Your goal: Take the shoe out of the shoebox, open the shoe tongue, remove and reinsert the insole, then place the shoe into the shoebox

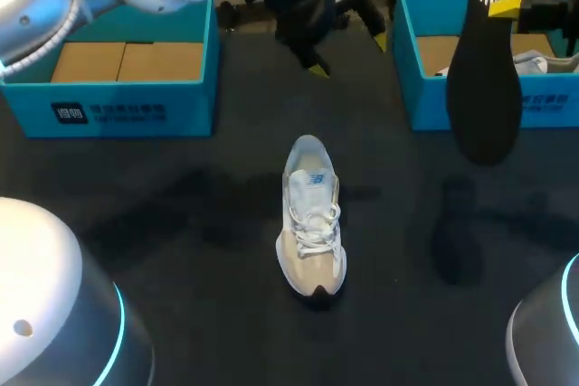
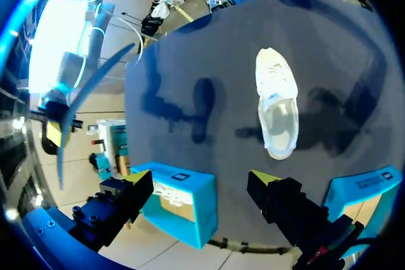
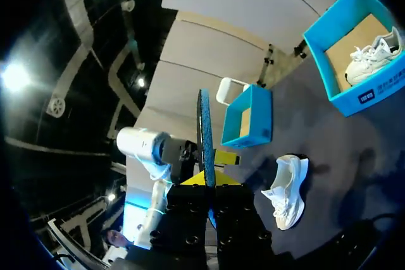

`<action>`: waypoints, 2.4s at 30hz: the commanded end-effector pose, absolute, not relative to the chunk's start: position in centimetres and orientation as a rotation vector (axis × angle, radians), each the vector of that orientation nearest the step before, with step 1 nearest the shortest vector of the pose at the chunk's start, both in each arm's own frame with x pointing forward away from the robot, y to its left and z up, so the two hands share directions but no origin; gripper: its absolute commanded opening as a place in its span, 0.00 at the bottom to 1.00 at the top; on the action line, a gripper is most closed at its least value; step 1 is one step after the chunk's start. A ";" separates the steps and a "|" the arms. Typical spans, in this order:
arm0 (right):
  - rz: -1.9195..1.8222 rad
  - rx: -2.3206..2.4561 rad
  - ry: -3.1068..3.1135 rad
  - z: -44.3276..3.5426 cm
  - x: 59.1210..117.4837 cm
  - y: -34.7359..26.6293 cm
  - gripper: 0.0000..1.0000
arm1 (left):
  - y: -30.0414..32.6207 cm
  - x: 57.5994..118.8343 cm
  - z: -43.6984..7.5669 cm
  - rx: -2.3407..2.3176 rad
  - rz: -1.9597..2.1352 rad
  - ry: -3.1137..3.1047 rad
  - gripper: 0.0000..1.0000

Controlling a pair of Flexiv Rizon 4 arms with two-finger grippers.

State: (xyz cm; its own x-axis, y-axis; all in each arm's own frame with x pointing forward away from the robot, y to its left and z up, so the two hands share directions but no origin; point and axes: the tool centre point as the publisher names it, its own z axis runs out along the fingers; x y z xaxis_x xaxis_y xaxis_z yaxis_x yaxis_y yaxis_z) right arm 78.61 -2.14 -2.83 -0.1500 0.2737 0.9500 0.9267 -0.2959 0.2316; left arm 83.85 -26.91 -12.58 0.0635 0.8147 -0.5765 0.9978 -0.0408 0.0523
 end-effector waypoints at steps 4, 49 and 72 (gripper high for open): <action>-1.365 -1.550 -1.348 -3.5 81.9 -2.4 0.00 | -26.1 83.0 -12.3 1.732 -0.755 1.524 1.00; -1.154 -1.654 -1.013 -10.4 87.2 6.0 0.00 | -25.1 83.4 -13.0 1.527 -0.934 1.265 1.00; -1.111 -1.676 -0.939 -11.5 89.0 11.6 0.00 | -25.3 83.4 -13.4 1.360 -1.032 1.157 0.91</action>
